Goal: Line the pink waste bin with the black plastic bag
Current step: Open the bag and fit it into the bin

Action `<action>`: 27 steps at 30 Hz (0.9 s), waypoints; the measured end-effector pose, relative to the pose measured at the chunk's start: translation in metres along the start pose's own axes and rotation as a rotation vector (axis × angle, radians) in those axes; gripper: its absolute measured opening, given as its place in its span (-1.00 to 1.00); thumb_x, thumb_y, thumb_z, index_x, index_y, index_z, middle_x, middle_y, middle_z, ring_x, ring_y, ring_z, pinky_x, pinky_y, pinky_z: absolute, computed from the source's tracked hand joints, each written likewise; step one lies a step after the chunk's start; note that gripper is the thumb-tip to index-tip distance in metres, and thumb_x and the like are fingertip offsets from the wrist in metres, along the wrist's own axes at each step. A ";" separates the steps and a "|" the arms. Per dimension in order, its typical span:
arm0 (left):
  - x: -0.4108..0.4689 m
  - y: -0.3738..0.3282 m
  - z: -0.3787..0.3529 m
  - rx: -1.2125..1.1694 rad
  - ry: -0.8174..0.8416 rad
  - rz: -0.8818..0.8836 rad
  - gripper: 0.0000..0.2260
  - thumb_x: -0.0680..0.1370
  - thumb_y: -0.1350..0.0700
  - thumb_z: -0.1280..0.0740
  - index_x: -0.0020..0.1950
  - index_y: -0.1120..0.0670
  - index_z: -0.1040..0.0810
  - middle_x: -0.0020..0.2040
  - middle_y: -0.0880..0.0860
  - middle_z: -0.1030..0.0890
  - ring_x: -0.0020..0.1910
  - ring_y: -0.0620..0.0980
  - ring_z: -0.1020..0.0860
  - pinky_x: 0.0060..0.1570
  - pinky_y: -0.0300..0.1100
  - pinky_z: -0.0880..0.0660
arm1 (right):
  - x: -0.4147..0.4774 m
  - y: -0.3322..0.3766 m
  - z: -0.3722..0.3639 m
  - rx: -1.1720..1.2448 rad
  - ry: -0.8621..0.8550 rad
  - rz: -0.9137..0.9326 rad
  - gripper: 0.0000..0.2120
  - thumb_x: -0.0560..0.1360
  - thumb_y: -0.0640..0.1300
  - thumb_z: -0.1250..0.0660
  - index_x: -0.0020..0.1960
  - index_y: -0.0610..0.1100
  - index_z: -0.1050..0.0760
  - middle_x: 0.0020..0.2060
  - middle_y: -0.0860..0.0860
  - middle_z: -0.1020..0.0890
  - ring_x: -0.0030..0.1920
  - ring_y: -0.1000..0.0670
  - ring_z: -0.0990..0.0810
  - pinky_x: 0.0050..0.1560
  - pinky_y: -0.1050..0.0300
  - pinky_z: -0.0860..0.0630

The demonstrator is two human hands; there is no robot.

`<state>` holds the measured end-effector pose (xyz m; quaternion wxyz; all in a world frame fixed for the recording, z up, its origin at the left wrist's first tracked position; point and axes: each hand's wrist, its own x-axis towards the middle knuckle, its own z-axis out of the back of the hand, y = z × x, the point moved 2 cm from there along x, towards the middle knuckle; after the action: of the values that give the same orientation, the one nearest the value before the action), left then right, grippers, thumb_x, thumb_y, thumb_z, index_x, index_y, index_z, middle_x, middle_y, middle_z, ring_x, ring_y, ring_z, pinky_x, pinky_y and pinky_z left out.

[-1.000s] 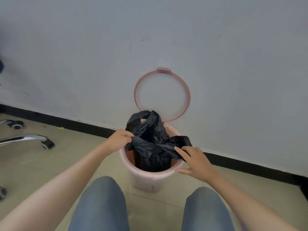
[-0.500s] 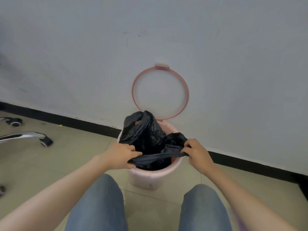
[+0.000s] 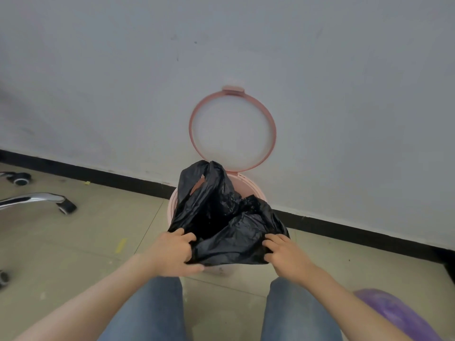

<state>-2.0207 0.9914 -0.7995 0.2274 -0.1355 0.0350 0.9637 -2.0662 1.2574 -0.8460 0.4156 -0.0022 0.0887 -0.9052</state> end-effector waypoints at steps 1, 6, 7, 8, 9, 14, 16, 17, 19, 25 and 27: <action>0.005 -0.004 0.008 -0.184 0.062 0.161 -0.56 0.52 -0.22 -0.13 -0.28 0.12 -0.49 0.01 0.00 -0.54 0.04 0.09 -0.51 -0.25 -0.17 -0.30 | -0.002 0.001 -0.002 -0.001 0.017 -0.012 -0.74 -0.10 -0.04 -0.58 -0.42 0.05 -0.64 -0.26 0.05 -0.71 -0.10 -0.01 -0.69 -0.10 0.15 -0.61; 0.038 -0.019 0.028 -0.472 0.036 0.677 -0.66 0.58 -0.08 -0.09 0.10 0.15 -0.47 0.09 0.17 -0.51 0.21 0.23 -0.43 0.11 0.05 -0.37 | -0.013 0.001 -0.017 0.020 0.043 -0.149 -0.38 0.51 0.30 0.14 -0.20 0.13 -0.66 -0.04 0.08 -0.70 0.05 0.03 -0.65 0.02 0.07 -0.58; 0.042 -0.027 0.027 -0.353 0.009 0.723 -0.62 0.57 -0.11 -0.09 0.19 0.13 -0.44 0.24 0.21 -0.45 0.28 0.25 -0.36 0.17 0.12 -0.34 | -0.013 0.002 -0.020 0.084 -0.003 -0.187 -0.29 0.55 0.27 0.25 -0.16 0.09 -0.67 0.00 0.05 -0.70 0.08 0.00 -0.64 0.06 0.04 -0.56; 0.046 -0.036 0.022 -0.218 -0.061 0.662 -0.59 0.54 -0.13 -0.11 0.23 0.11 -0.42 0.30 0.22 -0.42 0.30 0.26 -0.35 0.17 0.16 -0.35 | -0.013 0.004 -0.020 0.196 -0.031 -0.240 -0.24 0.55 0.26 0.29 -0.14 0.02 -0.67 0.02 -0.01 -0.69 0.11 -0.05 -0.63 0.10 -0.01 -0.53; 0.048 -0.048 0.016 -0.139 -0.099 0.538 -0.55 0.49 -0.18 -0.13 0.21 0.08 -0.47 0.30 0.21 -0.46 0.27 0.25 -0.41 0.12 0.18 -0.41 | -0.012 0.005 -0.021 0.335 -0.075 -0.287 -0.22 0.55 0.26 0.28 -0.14 -0.07 -0.67 0.02 -0.06 -0.68 0.11 -0.09 -0.62 0.13 -0.03 -0.51; 0.053 -0.048 -0.033 -0.142 -0.003 0.316 -0.40 0.34 -0.31 0.02 0.29 -0.16 -0.44 0.13 0.10 -0.66 0.12 0.20 -0.61 -0.07 0.23 -0.56 | 0.003 0.013 -0.013 0.587 -0.440 -0.634 -0.60 0.46 -0.05 -0.08 -0.09 -0.24 -0.62 -0.10 -0.17 -0.66 0.01 0.01 -0.46 -0.04 0.19 -0.53; 0.051 -0.044 -0.048 -0.127 -0.024 0.330 -0.31 0.35 -0.32 0.02 0.48 -0.19 -0.04 0.12 0.08 -0.67 0.08 0.22 -0.63 -0.08 0.23 -0.56 | 0.018 0.016 -0.006 0.598 -0.419 -0.636 -0.61 0.47 -0.06 -0.10 0.11 -0.25 -0.55 0.06 -0.24 -0.60 0.13 -0.09 -0.47 0.06 0.03 -0.54; 0.052 -0.043 -0.053 -0.126 -0.029 0.333 -0.27 0.35 -0.32 0.02 0.49 -0.17 0.12 0.12 0.07 -0.67 0.06 0.22 -0.63 -0.08 0.23 -0.56 | 0.026 0.014 -0.006 0.617 -0.402 -0.657 -0.62 0.51 -0.08 -0.12 0.23 -0.25 -0.46 0.19 -0.25 -0.52 0.22 -0.17 -0.45 0.17 -0.04 -0.48; 0.051 -0.045 -0.054 -0.143 -0.011 0.353 -0.30 0.35 -0.32 0.01 0.48 -0.22 0.08 0.13 0.07 -0.66 0.04 0.22 -0.64 -0.09 0.23 -0.56 | 0.044 0.003 -0.004 0.813 -0.272 -0.733 -0.55 0.59 -0.09 -0.14 0.43 -0.18 -0.20 0.42 -0.21 -0.26 0.40 -0.19 -0.24 0.38 -0.03 -0.23; 0.053 -0.041 -0.048 -0.113 -0.016 0.356 -0.50 0.34 -0.32 -0.07 0.25 -0.22 -0.29 0.10 0.08 -0.68 -0.01 0.21 -0.66 -0.13 0.20 -0.57 | 0.070 -0.027 -0.013 1.423 -0.156 -1.001 -0.45 0.58 -0.05 -0.15 0.49 -0.09 -0.01 0.43 -0.15 -0.25 0.38 -0.17 -0.29 0.39 -0.07 -0.27; 0.052 -0.043 -0.050 -0.090 -0.018 0.346 -0.39 0.26 -0.37 -0.33 0.24 -0.22 -0.30 0.10 0.08 -0.68 -0.02 0.21 -0.66 -0.13 0.20 -0.58 | 0.065 -0.026 -0.016 1.616 -0.056 -1.081 -0.55 0.59 0.04 -0.11 0.42 -0.09 -0.17 0.29 -0.08 -0.42 0.28 -0.16 -0.42 0.25 -0.09 -0.42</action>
<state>-2.0341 1.0457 -0.8621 0.0522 -0.1291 0.0125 0.9902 -2.1294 1.2280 -0.8617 -0.1779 0.2219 -0.5824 -0.7615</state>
